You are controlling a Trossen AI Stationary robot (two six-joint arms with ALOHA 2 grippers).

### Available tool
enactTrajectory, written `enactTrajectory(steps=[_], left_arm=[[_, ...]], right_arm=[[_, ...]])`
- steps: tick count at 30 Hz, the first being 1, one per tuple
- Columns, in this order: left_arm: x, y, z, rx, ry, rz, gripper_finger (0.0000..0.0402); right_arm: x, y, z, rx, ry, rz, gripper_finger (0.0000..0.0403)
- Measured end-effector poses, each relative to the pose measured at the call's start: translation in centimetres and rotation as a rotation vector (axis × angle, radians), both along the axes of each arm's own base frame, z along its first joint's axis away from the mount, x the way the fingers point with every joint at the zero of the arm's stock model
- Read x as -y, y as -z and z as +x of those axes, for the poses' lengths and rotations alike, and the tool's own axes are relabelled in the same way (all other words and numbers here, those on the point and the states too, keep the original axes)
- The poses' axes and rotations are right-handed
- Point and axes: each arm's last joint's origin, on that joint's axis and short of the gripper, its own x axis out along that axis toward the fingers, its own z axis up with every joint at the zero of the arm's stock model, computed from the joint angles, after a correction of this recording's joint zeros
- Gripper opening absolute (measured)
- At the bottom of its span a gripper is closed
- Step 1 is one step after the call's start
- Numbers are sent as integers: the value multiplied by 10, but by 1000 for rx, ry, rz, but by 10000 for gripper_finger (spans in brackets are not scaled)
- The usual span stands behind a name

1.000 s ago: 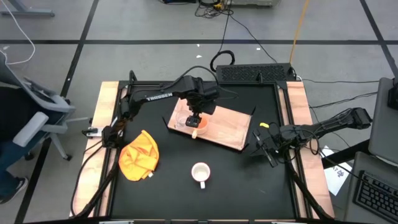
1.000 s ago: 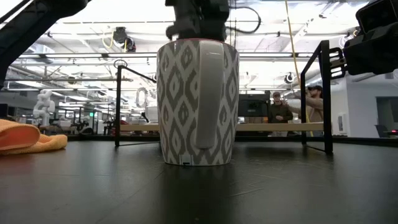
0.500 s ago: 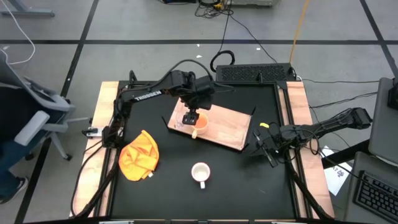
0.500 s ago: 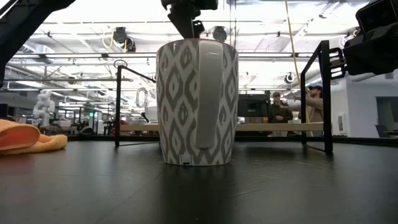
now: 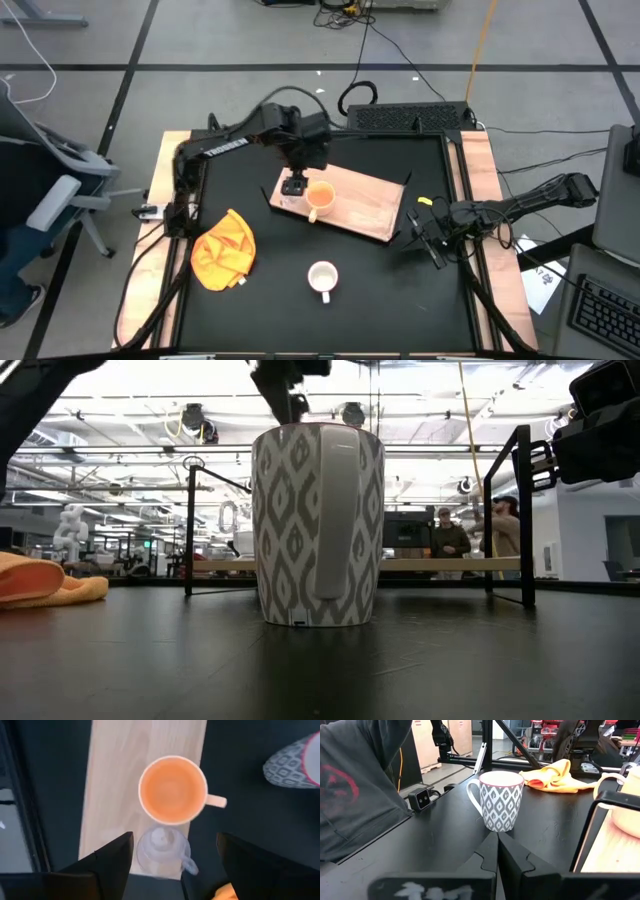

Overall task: Stack small to large cups/mugs on shelf
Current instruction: Put the light orange mug on the shelf

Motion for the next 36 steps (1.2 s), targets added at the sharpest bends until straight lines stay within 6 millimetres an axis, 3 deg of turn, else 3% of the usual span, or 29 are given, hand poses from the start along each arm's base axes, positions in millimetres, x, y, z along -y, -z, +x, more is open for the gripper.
enactTrajectory(steps=[5, 10, 20, 26, 30, 36], left_arm=[[1, -16, -30, 21, -29, -4, 285], [4, -32, -75, 61, -87, -6, 285], [19, -39, -154, 298, -164, 50, 285], [28, -41, -182, 384, -194, 59, 285], [33, -35, -190, 410, -196, 22, 285], [39, -9, -202, 464, -199, -46, 285]], right_arm=[[0, 0, 0, -1, 0, 0, 0], [0, 0, 0, -4, 0, 0, 0], [0, -1, 0, 8, 0, 1, 0], [0, -2, 0, 24, 0, 2, 0], [0, -2, 0, 24, -1, 2, 0], [0, -2, 0, 24, 0, 2, 0]])
